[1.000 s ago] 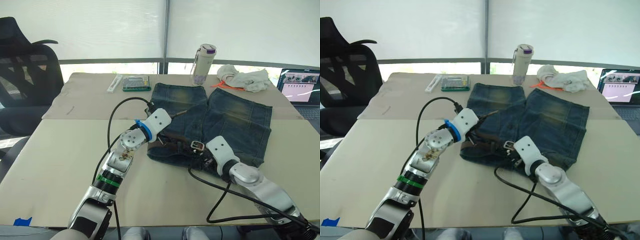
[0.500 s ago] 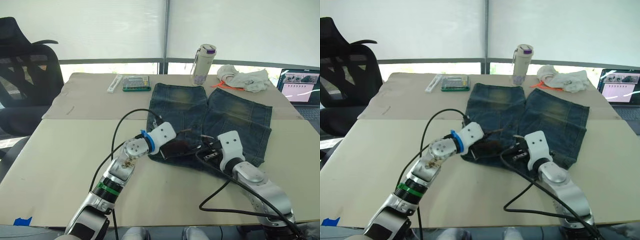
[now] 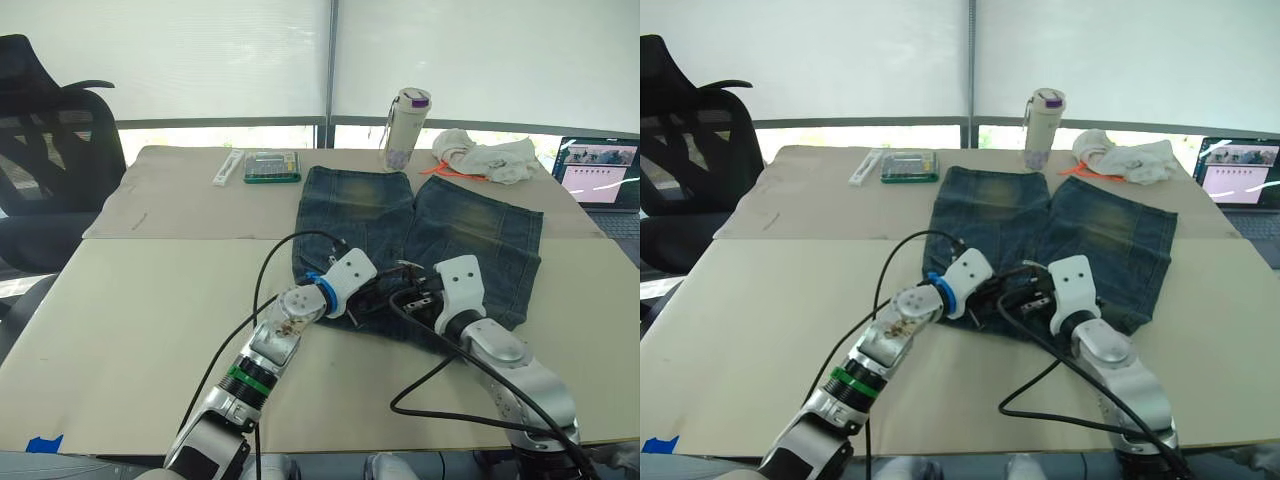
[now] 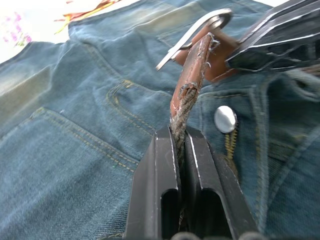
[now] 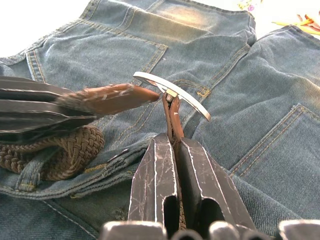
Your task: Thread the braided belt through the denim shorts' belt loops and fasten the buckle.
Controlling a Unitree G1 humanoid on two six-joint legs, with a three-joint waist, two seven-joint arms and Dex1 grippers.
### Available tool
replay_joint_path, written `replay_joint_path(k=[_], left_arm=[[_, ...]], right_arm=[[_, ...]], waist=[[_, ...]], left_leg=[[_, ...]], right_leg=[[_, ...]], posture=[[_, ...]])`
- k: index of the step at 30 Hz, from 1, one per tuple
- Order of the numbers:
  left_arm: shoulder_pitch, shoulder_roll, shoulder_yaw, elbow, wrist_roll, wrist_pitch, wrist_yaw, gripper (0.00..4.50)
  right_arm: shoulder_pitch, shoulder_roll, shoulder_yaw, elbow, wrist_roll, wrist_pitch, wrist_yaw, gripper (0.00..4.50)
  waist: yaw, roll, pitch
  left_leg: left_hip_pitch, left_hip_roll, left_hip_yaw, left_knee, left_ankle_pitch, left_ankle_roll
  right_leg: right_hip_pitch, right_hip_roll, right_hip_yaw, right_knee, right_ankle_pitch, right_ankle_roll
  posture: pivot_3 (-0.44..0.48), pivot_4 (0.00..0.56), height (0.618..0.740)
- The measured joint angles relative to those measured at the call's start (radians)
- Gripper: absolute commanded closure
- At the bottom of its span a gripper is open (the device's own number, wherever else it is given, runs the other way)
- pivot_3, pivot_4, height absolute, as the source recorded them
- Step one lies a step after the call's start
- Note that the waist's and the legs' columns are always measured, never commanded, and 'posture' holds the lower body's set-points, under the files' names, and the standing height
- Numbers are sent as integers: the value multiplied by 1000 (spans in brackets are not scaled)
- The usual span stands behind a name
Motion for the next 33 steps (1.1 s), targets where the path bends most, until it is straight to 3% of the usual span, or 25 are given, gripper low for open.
replay_joint_path(k=[13,26,30,33], left_arm=[[-3,-61,-3,52,22,-52,95,4500],[-16,-58,-35,116,57,-133,100,4500],[-16,-58,-38,119,64,-137,99,4500],[-15,-57,-35,123,69,-157,102,4500]], right_arm=[[4,-37,55,-15,-74,-26,52,4489],[32,-332,262,38,-401,-300,197,4489],[35,-359,275,66,-467,-375,222,4489],[46,-300,249,76,-461,-388,226,4489]], waist=[[-1,0,0],[0,0,0],[2,0,0],[1,-1,0]], left_leg=[[0,0,0,0,-1,1],[0,0,0,1,-1,1],[0,0,0,1,0,-1],[0,0,0,2,0,-1]], right_leg=[[0,0,0,0,0,0],[0,0,0,0,0,0],[0,0,0,0,0,0],[0,0,0,0,0,0]], posture=[[0,150,737],[0,150,737],[0,150,737],[0,150,737]])
